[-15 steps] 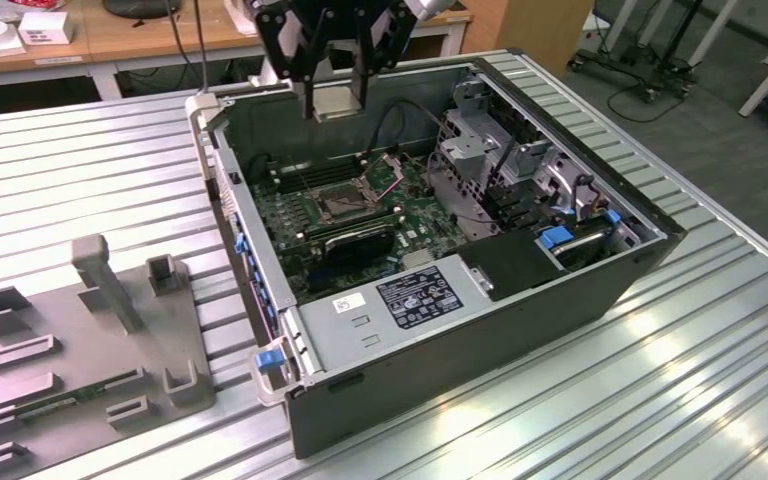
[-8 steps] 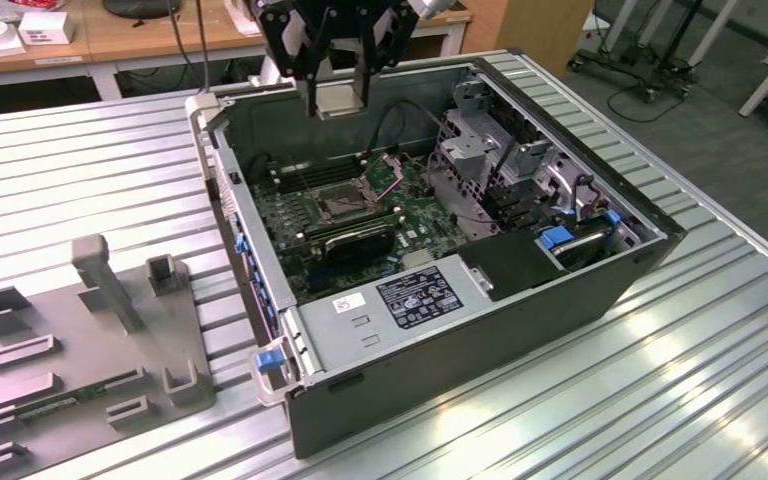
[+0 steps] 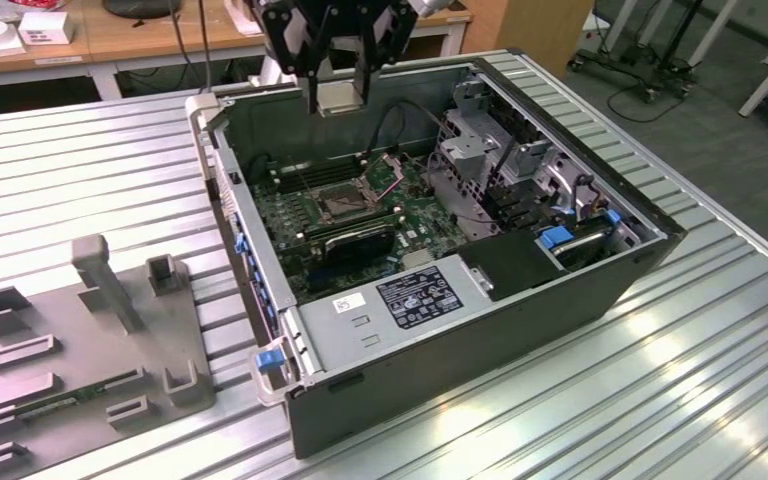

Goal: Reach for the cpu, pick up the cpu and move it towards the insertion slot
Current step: 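Pick up the cpu and move it towards the insertion slot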

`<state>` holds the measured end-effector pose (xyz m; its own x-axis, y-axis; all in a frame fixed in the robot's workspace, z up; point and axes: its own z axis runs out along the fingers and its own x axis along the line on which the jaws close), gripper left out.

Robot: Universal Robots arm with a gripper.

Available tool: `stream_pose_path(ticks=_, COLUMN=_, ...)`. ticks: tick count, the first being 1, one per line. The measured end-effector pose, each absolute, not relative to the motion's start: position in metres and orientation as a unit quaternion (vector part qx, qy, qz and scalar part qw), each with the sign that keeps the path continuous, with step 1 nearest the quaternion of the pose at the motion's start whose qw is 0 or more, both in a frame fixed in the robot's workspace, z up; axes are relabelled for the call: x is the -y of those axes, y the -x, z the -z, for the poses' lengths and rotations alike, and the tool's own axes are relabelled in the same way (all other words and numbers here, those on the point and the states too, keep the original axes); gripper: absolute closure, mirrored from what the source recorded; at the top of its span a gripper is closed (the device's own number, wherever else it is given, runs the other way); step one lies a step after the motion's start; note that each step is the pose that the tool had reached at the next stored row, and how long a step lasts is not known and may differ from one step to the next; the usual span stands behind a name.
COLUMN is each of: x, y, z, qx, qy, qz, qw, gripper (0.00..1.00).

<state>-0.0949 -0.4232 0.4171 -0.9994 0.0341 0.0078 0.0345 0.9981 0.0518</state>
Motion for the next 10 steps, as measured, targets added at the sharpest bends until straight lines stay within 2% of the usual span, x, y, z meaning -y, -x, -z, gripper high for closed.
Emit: stream_pose_path(ticks=10, x=0.405, y=0.091, z=-0.414, qx=1.0, qy=0.017, qz=0.026, qw=0.003, gripper=0.45)
